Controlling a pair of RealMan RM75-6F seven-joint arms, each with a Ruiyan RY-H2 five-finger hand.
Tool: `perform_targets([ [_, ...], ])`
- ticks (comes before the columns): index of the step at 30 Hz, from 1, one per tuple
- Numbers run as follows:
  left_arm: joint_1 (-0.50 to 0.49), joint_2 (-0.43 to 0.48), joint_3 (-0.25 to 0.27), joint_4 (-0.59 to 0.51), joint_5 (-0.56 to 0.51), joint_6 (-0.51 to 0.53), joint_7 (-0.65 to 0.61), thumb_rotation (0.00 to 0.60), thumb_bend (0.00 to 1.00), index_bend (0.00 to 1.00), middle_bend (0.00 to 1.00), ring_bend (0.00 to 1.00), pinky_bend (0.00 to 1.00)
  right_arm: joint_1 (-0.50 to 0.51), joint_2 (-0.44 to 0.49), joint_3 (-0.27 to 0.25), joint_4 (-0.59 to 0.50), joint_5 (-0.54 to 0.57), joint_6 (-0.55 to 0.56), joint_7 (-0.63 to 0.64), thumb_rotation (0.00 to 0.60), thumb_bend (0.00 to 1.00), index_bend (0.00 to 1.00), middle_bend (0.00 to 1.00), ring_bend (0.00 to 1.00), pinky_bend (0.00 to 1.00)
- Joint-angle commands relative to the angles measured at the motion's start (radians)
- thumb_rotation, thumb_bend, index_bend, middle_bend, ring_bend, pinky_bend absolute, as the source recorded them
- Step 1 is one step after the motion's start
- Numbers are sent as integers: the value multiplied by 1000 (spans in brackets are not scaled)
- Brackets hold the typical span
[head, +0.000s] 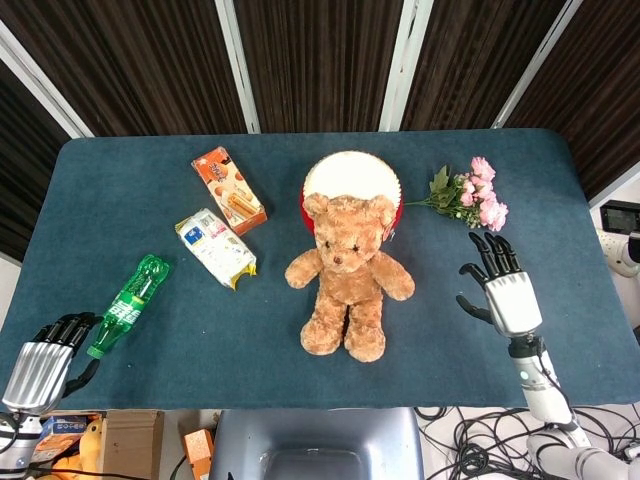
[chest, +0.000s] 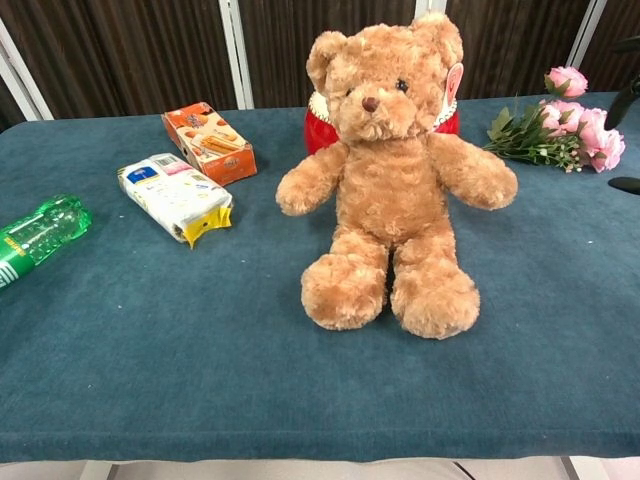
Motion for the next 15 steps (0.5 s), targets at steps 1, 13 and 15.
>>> perform_targets([
  [1,-1,0,1,-1,2,-3,1,600,280,272,249,224,401,17,-28,-6,34,-1,-14,26,600,63,429,45,17,87],
  [13,-4,1,3,-3,5,-9,-2,600,281,272,249,225,401,55,-112,-26,124,-22,-19,61,600,59,426,40,12,81],
  [15,-4,1,4,-3,7,-9,-1,600,280,272,249,226,401,64,-136,-25,149,-24,-12,72,600,59,428,40,12,81],
])
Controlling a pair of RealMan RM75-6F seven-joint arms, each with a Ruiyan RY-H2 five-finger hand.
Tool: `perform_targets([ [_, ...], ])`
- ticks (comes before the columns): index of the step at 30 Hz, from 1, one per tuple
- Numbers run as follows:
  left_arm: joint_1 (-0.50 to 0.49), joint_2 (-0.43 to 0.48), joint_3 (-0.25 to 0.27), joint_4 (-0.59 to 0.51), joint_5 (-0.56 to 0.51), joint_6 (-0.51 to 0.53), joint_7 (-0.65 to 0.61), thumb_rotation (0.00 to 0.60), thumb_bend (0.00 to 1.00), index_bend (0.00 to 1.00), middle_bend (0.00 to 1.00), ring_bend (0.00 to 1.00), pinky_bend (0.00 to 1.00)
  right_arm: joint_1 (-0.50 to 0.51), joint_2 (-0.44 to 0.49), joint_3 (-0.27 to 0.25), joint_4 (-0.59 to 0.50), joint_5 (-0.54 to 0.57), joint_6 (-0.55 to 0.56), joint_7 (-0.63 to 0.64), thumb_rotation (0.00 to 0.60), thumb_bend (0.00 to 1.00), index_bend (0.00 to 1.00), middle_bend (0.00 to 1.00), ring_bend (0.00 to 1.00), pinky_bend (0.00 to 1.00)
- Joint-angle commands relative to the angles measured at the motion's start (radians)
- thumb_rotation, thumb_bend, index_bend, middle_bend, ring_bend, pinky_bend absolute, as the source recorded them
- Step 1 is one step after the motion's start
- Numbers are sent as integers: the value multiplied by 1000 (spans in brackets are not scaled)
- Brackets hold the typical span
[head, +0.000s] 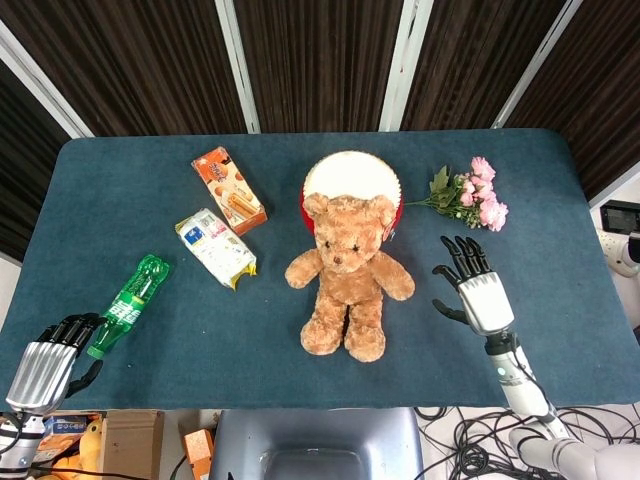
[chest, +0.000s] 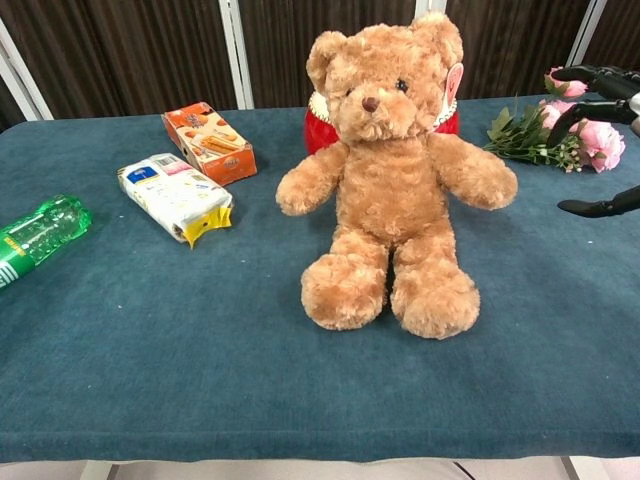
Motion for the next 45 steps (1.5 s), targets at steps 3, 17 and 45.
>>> perform_targets([
  [3,-1,0,0,0,2,0,-1,600,280,272,249,226,401,36,-88,5,85,-6,13,38,600,59,431,40,12,81],
  [17,-1,3,0,1,5,3,-12,600,281,272,249,227,401,93,-224,16,254,7,39,96,600,60,467,40,12,113],
  [45,-4,5,0,-2,7,-1,-16,600,280,272,250,230,402,117,-327,22,409,66,44,166,600,98,556,47,17,163],
])
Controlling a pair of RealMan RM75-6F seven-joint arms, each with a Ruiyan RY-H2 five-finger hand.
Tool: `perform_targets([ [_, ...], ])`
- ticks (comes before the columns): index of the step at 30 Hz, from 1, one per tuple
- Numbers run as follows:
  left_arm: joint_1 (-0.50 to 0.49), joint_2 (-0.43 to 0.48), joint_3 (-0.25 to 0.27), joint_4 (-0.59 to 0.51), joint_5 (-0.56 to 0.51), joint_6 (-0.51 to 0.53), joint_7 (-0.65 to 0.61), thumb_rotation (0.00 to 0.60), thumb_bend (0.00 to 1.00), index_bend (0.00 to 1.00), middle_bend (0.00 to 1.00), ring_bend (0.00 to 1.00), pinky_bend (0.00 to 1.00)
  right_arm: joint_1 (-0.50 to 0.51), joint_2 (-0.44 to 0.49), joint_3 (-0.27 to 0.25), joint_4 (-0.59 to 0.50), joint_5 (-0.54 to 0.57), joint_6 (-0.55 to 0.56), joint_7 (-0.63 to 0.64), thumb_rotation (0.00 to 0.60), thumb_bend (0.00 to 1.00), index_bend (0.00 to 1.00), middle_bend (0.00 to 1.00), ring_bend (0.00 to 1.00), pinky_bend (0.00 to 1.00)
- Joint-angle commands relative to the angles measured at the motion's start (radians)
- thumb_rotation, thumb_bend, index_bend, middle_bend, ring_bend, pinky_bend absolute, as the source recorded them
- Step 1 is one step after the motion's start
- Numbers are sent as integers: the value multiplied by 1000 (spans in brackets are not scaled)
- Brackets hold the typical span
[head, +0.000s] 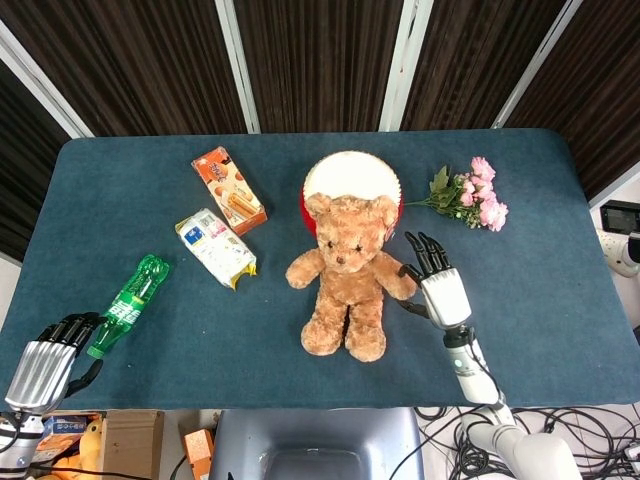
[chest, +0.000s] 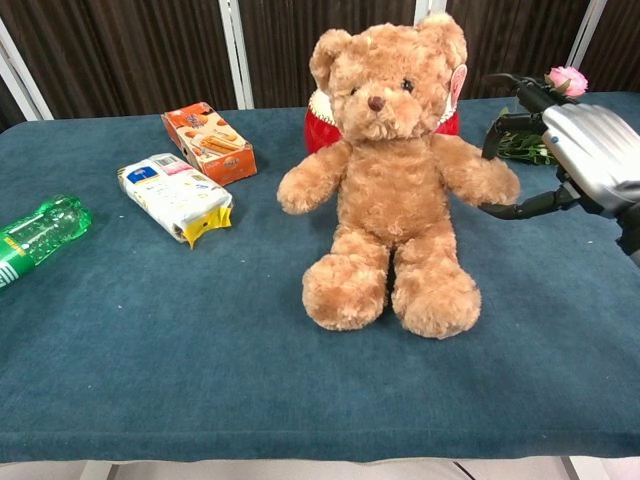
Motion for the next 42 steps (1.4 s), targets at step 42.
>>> perform_targets([
  [42,-5,2,6,-11,1,-16,9,600,281,272,252,249,402,4,0,14,-1,54,2,22,600,368,645,98,27,178],
])
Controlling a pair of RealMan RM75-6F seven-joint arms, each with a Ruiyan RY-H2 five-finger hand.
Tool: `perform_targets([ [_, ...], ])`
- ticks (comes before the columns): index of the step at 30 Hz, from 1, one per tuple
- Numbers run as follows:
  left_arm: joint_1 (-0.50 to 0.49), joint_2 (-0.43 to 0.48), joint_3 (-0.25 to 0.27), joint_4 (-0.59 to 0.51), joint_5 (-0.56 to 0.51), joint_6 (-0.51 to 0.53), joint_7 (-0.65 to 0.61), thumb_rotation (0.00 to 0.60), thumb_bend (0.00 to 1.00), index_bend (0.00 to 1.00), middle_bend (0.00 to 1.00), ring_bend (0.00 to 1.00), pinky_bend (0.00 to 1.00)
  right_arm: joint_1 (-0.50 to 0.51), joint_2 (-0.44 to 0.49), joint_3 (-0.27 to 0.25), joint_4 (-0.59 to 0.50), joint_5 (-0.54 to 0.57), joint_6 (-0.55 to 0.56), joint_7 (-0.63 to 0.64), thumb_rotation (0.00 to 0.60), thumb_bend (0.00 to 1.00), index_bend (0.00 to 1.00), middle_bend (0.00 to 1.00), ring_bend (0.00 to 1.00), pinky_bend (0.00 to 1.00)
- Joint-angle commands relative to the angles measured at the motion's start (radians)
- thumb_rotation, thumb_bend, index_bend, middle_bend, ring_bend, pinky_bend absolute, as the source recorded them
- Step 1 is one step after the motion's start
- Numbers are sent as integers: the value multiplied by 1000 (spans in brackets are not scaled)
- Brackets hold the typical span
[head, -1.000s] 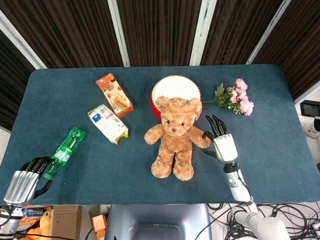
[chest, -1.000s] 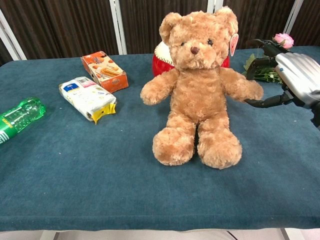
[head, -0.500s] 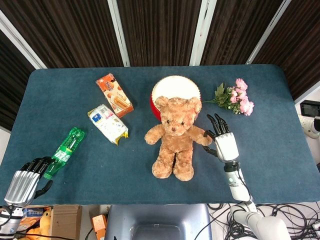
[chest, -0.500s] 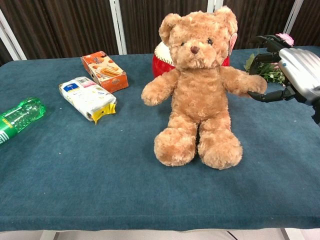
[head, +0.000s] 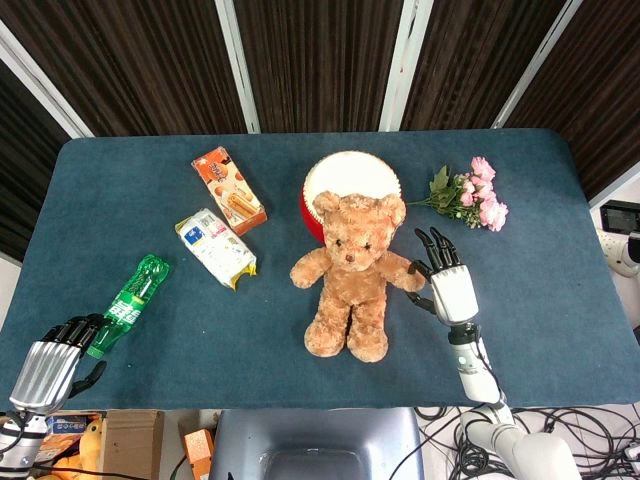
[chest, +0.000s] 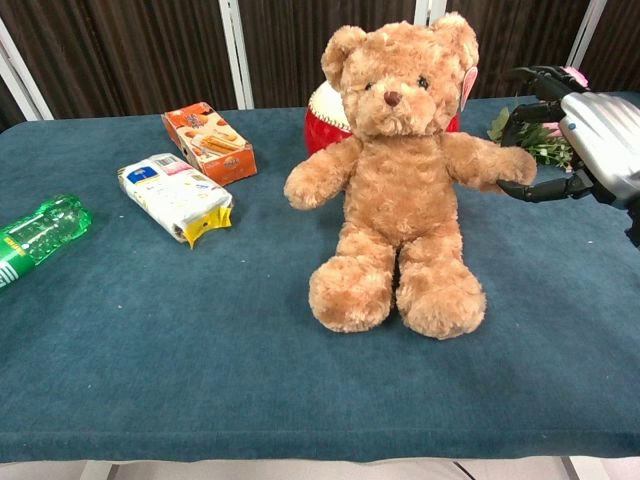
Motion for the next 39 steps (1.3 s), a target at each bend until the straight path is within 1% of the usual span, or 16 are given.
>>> perform_targets([
  [1,0,0,0,0,0,0,0,600,280,272,252,248,402,-3,1,-6,2,-1,-14,-3,600,368,644,99,27,178],
  [7,1,-1,-1,0,-3,1,6,600,280,272,252,249,402,-8,-8,-26,18,-8,-48,-14,600,368,644,98,27,178],
  [16,2,2,-3,-2,-5,3,-1,600,280,272,252,248,402,14,-5,0,-11,-2,12,-7,600,368,636,99,27,178],
  [19,2,2,-3,-1,-5,3,-2,600,281,272,252,248,402,14,1,3,-20,2,9,-8,600,368,631,98,27,178],
  [27,1,2,-1,-4,-6,-3,3,600,280,272,252,248,403,-9,1,-27,-2,-4,-49,-6,600,368,607,98,27,178],
  [29,1,3,-2,-4,-7,-2,3,600,280,272,252,248,402,-12,4,-34,-1,-7,-62,3,600,368,576,98,27,178],
  [32,1,3,-3,-4,-9,-2,1,600,282,272,252,249,402,-19,23,-50,-18,-18,-74,21,600,367,495,101,27,178],
  [34,2,4,-3,-4,-10,0,-1,600,281,272,252,248,402,-35,56,-72,-55,-30,-88,16,600,336,382,74,16,178],
  [35,3,4,-4,-4,-10,1,-1,600,281,272,252,249,402,-47,78,-83,-86,-37,-90,10,600,317,337,55,11,178],
  [36,3,4,-4,-4,-10,2,-1,600,281,272,252,249,402,-60,104,-95,-124,-43,-89,-2,600,280,262,21,1,179],
  [37,3,4,-5,-4,-10,2,-2,600,281,272,252,249,402,-78,147,-110,-186,-53,-80,-28,600,252,208,5,0,179],
  [38,3,4,-5,-3,-10,2,-1,600,281,272,252,249,402,-91,183,-122,-239,-61,-70,-54,600,237,178,1,0,179],
  [39,2,3,-4,-3,-9,2,-2,600,281,272,252,249,402,-109,235,-135,-319,-71,-56,-94,600,221,140,0,0,179],
])
